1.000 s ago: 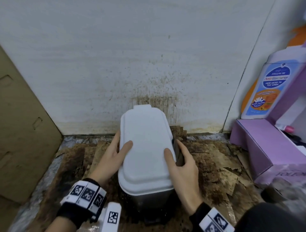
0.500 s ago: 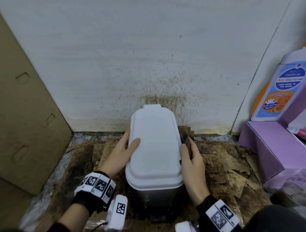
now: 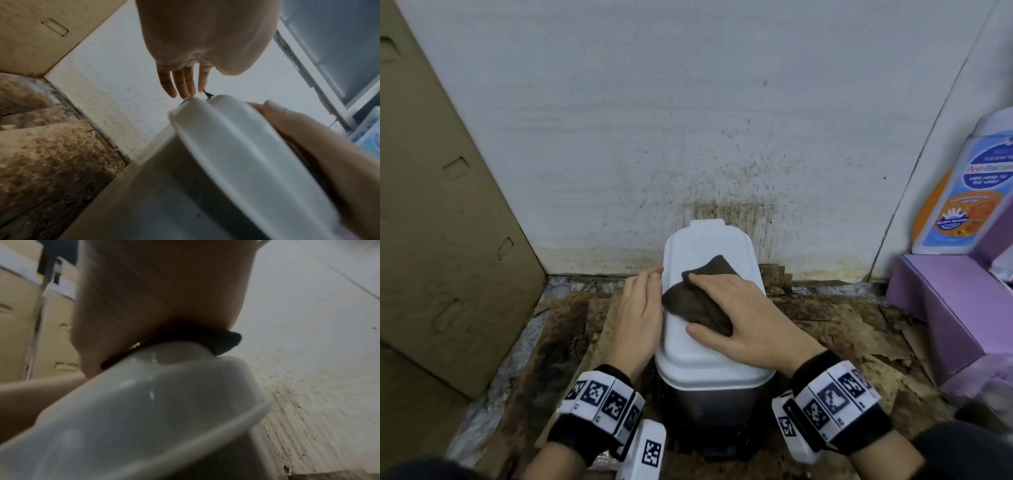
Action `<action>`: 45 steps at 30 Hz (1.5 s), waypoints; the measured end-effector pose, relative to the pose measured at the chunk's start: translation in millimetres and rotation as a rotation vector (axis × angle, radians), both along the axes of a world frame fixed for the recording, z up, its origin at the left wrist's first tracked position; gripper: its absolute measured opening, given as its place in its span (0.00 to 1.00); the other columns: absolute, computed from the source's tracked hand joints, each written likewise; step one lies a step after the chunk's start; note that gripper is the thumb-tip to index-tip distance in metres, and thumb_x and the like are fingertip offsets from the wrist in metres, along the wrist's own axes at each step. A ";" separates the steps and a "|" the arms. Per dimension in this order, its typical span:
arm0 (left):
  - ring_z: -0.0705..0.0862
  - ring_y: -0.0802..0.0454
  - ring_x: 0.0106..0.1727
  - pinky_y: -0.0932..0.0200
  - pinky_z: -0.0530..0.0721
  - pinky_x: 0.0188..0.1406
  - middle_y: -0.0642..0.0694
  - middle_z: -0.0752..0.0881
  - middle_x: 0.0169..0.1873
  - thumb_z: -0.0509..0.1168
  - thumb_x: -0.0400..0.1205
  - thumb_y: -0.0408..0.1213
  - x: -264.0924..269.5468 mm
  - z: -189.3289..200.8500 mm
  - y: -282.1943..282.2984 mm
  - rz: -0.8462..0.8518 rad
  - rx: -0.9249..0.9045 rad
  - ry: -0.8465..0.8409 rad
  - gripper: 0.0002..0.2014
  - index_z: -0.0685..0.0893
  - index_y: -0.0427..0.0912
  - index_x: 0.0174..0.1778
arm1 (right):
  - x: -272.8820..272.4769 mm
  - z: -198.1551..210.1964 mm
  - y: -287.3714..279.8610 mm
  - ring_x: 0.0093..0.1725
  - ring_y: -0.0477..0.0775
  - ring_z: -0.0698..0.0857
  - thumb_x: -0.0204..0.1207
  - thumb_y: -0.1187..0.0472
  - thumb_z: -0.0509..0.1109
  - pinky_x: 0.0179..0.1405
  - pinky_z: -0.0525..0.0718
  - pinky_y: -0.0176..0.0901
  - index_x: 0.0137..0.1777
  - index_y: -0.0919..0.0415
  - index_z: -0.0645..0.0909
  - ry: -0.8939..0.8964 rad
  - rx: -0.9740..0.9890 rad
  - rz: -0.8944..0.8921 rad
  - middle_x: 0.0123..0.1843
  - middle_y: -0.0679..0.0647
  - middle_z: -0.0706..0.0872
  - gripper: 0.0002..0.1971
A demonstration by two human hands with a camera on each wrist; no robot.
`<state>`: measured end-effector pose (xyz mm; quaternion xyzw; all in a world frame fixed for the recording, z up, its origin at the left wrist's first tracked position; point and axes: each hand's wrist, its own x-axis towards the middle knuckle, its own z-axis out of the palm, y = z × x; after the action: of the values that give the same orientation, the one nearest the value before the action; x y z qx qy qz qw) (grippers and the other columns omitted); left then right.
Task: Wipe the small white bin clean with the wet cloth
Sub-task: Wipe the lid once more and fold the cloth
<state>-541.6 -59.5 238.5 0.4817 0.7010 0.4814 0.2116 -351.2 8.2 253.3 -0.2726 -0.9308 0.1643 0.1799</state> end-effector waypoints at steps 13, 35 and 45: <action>0.80 0.51 0.59 0.60 0.78 0.58 0.51 0.75 0.58 0.66 0.85 0.53 14.2 1.2 6.8 -0.034 -0.051 0.283 0.19 0.83 0.48 0.68 | 38.2 0.1 -8.7 0.80 0.52 0.71 0.89 0.41 0.58 0.80 0.64 0.53 0.81 0.50 0.74 0.038 0.179 -0.389 0.76 0.46 0.83 0.25; 0.69 0.48 0.49 0.49 0.66 0.52 0.50 0.73 0.41 0.54 0.88 0.55 65.4 31.2 -14.9 0.082 -0.305 0.534 0.20 0.63 0.51 0.33 | 67.8 -15.9 -19.1 0.51 0.42 0.90 0.81 0.40 0.73 0.50 0.90 0.42 0.58 0.50 0.82 0.443 -0.580 -0.638 0.52 0.45 0.92 0.16; 0.87 0.51 0.48 0.46 0.85 0.52 0.56 0.86 0.39 0.71 0.82 0.53 59.1 28.0 -10.7 0.054 -0.145 0.153 0.13 0.82 0.48 0.48 | 66.4 -11.3 -7.6 0.54 0.46 0.93 0.84 0.49 0.74 0.56 0.93 0.49 0.62 0.55 0.82 0.608 -0.591 -0.579 0.55 0.50 0.94 0.13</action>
<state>-482.5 -70.2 266.5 0.4812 0.7611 0.3966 0.1787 -284.8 0.7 242.0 -0.4985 -0.6364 0.4357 0.3960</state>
